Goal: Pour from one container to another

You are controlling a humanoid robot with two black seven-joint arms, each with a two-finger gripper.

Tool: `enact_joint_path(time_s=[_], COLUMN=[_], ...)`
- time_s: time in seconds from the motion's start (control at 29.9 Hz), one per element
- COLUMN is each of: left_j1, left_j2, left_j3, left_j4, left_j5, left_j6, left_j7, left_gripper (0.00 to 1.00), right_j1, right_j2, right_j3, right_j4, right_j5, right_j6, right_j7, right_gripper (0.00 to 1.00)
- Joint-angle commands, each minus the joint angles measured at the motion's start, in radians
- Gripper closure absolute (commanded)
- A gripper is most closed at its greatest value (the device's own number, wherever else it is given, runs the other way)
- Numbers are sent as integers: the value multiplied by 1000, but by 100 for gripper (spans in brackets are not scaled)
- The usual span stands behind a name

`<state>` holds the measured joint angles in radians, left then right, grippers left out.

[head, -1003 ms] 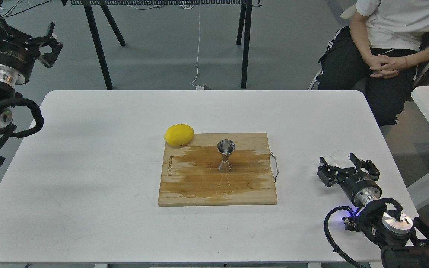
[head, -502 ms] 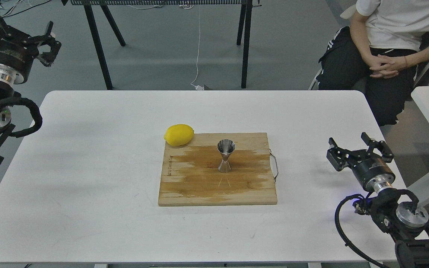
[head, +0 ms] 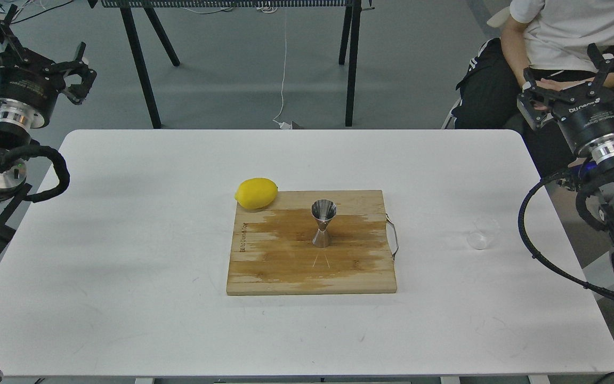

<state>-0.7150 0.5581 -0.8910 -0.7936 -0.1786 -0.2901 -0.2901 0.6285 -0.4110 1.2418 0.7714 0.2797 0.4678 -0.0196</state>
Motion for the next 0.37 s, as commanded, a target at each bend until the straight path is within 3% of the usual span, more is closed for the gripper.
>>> enact_joint_path(time_s=[0.0, 0.13, 0.33], left_j1=[-1, -1, -3], left_j2=[-10, -21, -21], left_j3=[1, 1, 1], left_j4=[25, 25, 25], left_j5=[2, 4, 2], left_j6=[-1, -3, -4], left_j7=[2, 0, 0], left_gripper=[0, 0, 0], right_j1=[77, 135, 152], right_j2=[15, 35, 43], right_j3=[-36, -88, -116], right_j4=[-67, -121, -133], right_j5=[-28, -28, -28], right_j6=[21, 21, 21], right_j7=[27, 76, 82], right_gripper=[0, 0, 0])
